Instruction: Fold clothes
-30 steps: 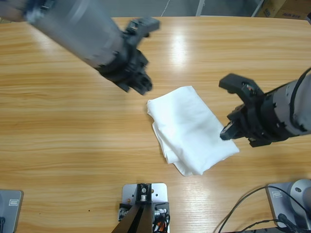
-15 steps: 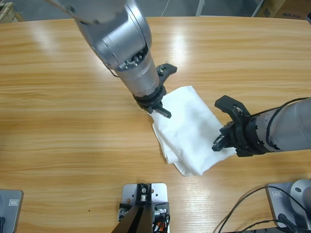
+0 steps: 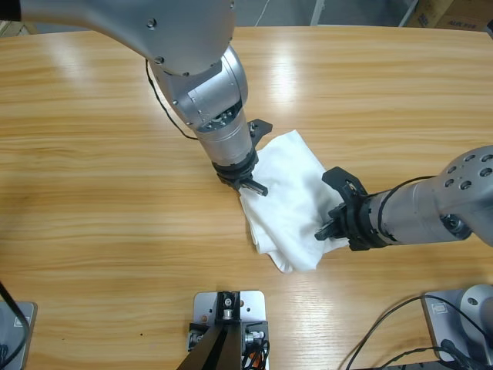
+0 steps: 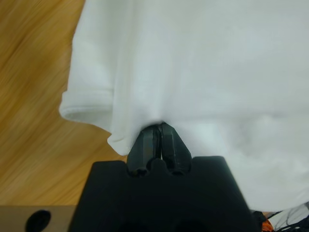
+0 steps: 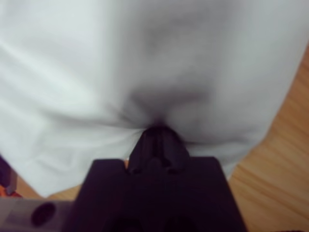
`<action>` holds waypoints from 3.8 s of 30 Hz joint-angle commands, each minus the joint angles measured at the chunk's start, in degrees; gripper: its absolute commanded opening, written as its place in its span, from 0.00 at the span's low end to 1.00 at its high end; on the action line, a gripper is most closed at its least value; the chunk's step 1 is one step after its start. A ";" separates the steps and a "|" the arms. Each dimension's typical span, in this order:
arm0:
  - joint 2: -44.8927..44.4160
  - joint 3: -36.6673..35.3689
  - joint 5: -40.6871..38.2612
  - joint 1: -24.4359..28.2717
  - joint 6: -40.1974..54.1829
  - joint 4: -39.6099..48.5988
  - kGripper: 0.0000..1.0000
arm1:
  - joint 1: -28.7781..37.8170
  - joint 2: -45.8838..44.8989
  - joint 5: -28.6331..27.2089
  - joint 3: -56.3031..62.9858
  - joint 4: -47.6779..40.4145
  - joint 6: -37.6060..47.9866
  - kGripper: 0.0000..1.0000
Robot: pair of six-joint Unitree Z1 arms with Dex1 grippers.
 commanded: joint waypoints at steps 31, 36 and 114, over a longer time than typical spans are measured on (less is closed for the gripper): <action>9.82 -19.16 0.58 -0.32 4.45 6.86 0.00 | 14.16 -6.10 -3.26 -2.53 -0.35 8.97 0.00; 10.45 -20.04 -0.93 -0.07 1.60 6.86 0.00 | 15.85 -1.42 -3.33 3.38 -10.79 11.14 0.00; 18.22 -81.65 3.71 3.22 3.44 41.87 0.84 | 19.01 -10.56 -11.13 2.71 -1.63 10.31 1.00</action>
